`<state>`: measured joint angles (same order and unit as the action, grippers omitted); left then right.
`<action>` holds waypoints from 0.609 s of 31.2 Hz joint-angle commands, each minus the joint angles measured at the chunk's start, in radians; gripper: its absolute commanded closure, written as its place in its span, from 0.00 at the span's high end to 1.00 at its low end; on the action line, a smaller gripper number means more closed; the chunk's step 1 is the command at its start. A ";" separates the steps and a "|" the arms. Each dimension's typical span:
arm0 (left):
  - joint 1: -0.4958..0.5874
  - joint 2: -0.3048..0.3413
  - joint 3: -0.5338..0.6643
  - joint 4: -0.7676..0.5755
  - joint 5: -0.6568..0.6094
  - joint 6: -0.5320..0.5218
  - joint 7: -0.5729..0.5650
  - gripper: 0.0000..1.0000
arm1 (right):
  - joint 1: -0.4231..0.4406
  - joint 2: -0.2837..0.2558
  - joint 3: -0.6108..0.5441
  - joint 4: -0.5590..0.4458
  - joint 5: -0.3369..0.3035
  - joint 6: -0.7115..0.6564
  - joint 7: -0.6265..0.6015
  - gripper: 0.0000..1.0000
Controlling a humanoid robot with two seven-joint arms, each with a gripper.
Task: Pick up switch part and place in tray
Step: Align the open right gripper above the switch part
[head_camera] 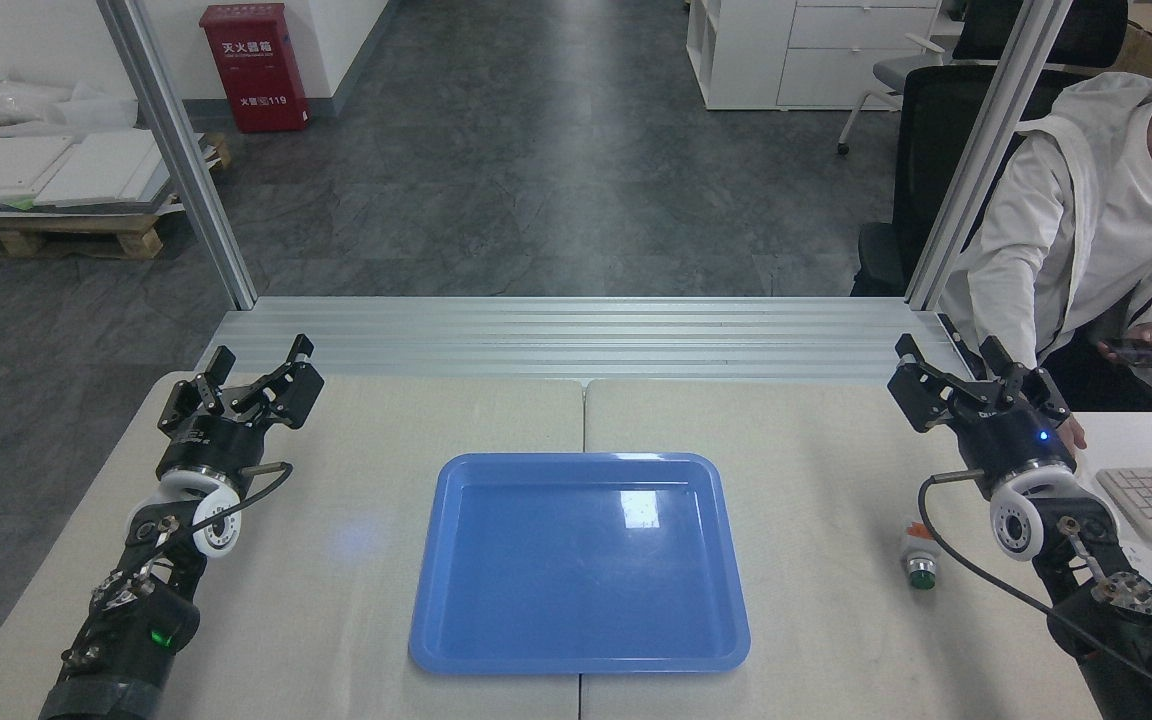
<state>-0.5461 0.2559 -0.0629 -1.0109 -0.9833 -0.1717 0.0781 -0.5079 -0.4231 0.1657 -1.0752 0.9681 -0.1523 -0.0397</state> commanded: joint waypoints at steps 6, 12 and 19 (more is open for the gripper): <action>0.000 0.000 0.000 0.000 0.000 0.000 0.000 1.00 | 0.008 -0.033 0.000 0.000 -0.008 -0.003 -0.005 0.98; 0.000 0.000 0.000 0.000 0.000 0.000 0.000 1.00 | 0.008 -0.028 0.000 -0.002 -0.008 -0.004 -0.005 0.98; 0.000 -0.001 0.000 0.000 0.000 0.000 0.000 1.00 | 0.008 -0.022 0.000 -0.003 -0.008 -0.016 -0.005 0.98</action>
<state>-0.5461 0.2555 -0.0629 -1.0109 -0.9833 -0.1717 0.0781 -0.5001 -0.4483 0.1657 -1.0768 0.9601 -0.1639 -0.0450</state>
